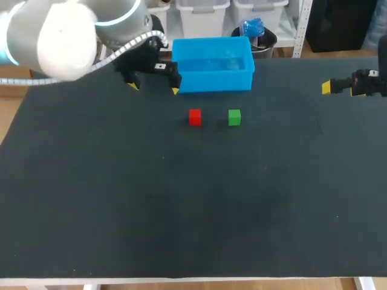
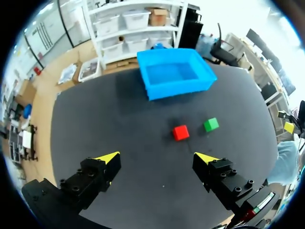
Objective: Use the left arm to pick the red cube and place it into the blue plastic box first, then use the right arm to grasp the green cube and put it into the same blue plastic box after the first action is fully finished.
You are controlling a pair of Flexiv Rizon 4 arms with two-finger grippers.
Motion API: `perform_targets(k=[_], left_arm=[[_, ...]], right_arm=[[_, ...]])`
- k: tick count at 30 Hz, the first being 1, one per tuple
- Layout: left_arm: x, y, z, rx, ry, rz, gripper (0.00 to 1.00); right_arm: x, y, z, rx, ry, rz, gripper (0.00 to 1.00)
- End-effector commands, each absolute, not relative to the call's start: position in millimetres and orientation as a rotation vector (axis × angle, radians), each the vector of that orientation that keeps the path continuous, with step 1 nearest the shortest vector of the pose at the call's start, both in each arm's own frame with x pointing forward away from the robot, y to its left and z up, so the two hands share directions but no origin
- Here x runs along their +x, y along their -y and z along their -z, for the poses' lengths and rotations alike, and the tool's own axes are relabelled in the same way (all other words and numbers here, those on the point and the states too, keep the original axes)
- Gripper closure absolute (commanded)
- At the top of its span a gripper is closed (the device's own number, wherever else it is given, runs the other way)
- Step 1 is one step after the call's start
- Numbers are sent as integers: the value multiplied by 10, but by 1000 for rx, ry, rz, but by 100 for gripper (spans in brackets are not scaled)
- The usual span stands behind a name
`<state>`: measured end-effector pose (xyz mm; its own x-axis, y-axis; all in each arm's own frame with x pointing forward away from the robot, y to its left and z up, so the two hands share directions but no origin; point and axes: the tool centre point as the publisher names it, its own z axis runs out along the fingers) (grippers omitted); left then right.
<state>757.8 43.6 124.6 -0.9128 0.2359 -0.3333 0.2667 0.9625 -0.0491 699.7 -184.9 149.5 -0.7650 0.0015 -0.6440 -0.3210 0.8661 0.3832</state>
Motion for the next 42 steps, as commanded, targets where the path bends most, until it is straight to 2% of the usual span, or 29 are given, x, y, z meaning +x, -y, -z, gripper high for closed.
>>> perform_targets(k=[1, 9, 22, 42], left_arm=[[7593, -408, -1265, 357, -2800, 72, 0], [7636, -312, -1211, 275, -2820, 49, 0], [7767, 198, -973, 129, -2895, 72, 0], [7738, 315, -497, 93, -2877, 121, 0]], right_arm=[[6999, 1850, -1495, -231, -2372, -636, 0], [6999, 1850, -1495, -231, -2372, -636, 0], [6999, 1850, -1495, -231, -2372, -636, 0], [6999, 1850, -1495, -231, -2372, -636, 0]])
